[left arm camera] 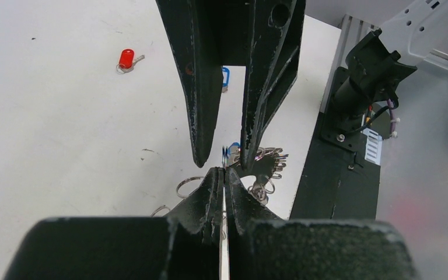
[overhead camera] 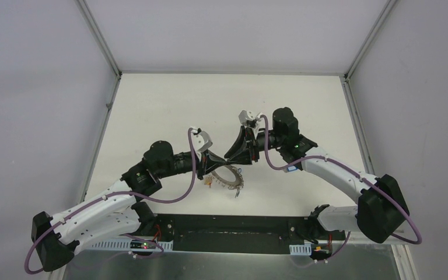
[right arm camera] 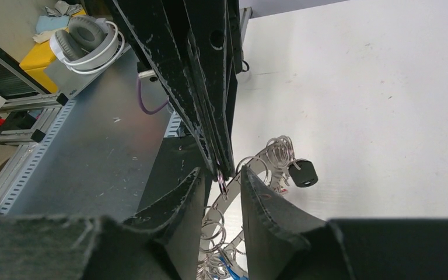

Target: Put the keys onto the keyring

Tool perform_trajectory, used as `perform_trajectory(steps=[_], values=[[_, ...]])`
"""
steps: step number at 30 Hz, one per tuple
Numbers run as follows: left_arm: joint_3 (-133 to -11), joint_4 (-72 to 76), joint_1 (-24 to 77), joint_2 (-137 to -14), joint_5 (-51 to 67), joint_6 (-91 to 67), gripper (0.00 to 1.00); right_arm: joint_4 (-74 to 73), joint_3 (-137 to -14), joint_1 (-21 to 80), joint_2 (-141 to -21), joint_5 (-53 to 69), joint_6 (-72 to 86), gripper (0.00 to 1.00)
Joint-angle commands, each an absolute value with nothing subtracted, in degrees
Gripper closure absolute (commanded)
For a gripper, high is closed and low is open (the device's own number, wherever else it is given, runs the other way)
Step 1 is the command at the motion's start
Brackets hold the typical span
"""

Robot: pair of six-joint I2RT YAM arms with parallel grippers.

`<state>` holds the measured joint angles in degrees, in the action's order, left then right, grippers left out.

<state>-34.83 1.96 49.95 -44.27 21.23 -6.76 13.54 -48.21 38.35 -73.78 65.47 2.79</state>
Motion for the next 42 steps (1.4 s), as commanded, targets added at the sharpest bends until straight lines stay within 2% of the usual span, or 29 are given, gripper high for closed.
perform_trajectory(steps=[1, 2, 6, 7, 14, 16, 18, 19, 22, 33, 38, 42], values=[[-35.5, 8.2, 50.5, -44.1, 22.8, -6.7, 1.0, 15.5, -47.4, 38.5, -73.5, 66.4, 0.3, 0.68], [-35.6, 8.3, 50.5, -44.0, 23.0, -6.7, 1.0, 15.3, -47.4, 38.5, -73.4, 66.0, 0.3, 0.7], [-35.6, 8.2, 50.5, -43.9, 22.7, -6.7, 1.0, 12.6, -48.2, 38.5, -74.0, 66.1, -2.3, 0.97], [-35.5, 8.1, 50.5, -43.8, 22.6, -6.7, 1.0, 12.0, -48.6, 38.5, -74.2, 66.2, -2.5, 1.0], [-36.2, 5.0, 50.5, -43.0, 21.1, -5.6, 1.0, 8.0, -50.4, 38.6, -73.5, 65.7, -3.9, 1.0], [-36.8, 2.5, 50.5, -42.4, 20.4, -4.9, 0.85, 3.5, -51.5, 38.5, -72.6, 64.5, -5.8, 1.0], [-37.2, 0.4, 50.5, -41.6, 19.7, -4.7, 0.58, -2.9, -53.3, 38.6, -71.8, 62.7, -8.2, 1.0], [-37.3, -1.2, 50.5, -41.1, 19.5, -4.8, 0.52, -6.0, -54.2, 38.6, -71.4, 61.8, -9.1, 1.0], [-37.0, -1.1, 50.5, -40.0, 20.1, -4.8, 0.44, -12.4, -56.6, 38.5, -70.4, 59.4, -9.4, 1.0], [-36.6, 5.3, 50.5, -42.0, 25.0, -9.2, 0.42, -20.1, -59.4, 38.8, -63.0, 43.6, -4.4, 1.0], [-34.5, 7.9, 50.5, -40.6, 28.7, -5.4, 0.44, -20.5, -58.4, 38.8, -61.2, 42.8, -5.9, 1.0], [-33.0, 13.0, 50.5, -40.0, 30.1, -2.8, 0.45, -20.1, -59.8, 38.8, -62.4, 48.4, -6.5, 1.0]])
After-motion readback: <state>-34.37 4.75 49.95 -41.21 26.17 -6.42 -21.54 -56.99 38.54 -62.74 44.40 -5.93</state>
